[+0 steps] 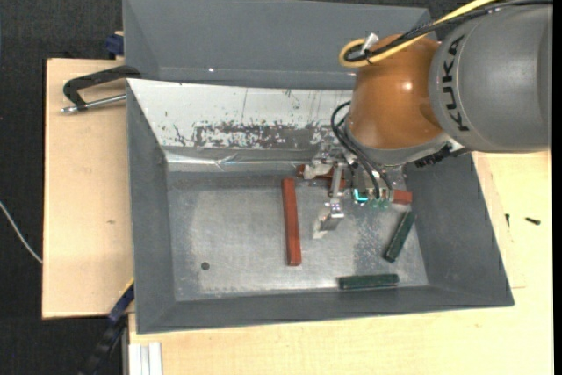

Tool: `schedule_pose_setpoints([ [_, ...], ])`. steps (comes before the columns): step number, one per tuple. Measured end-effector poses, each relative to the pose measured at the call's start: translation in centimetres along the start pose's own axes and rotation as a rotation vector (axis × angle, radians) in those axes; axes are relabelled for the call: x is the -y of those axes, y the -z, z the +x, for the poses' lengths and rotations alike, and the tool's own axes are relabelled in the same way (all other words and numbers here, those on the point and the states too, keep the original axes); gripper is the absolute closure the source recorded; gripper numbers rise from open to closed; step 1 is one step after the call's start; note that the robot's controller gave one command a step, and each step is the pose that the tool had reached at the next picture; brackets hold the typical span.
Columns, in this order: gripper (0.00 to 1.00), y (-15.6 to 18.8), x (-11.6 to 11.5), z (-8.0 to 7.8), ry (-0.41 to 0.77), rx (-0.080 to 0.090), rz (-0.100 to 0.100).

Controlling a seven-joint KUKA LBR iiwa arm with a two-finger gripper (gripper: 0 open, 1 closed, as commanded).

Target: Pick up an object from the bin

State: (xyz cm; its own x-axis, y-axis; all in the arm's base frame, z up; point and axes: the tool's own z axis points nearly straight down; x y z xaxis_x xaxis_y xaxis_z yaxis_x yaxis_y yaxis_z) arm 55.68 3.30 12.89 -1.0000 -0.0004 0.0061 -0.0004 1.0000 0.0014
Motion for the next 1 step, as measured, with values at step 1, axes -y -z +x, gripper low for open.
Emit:
schedule_pose_setpoints([
  [1,0.00,0.29,0.02,-0.11,0.000,0.005,0.000],
])
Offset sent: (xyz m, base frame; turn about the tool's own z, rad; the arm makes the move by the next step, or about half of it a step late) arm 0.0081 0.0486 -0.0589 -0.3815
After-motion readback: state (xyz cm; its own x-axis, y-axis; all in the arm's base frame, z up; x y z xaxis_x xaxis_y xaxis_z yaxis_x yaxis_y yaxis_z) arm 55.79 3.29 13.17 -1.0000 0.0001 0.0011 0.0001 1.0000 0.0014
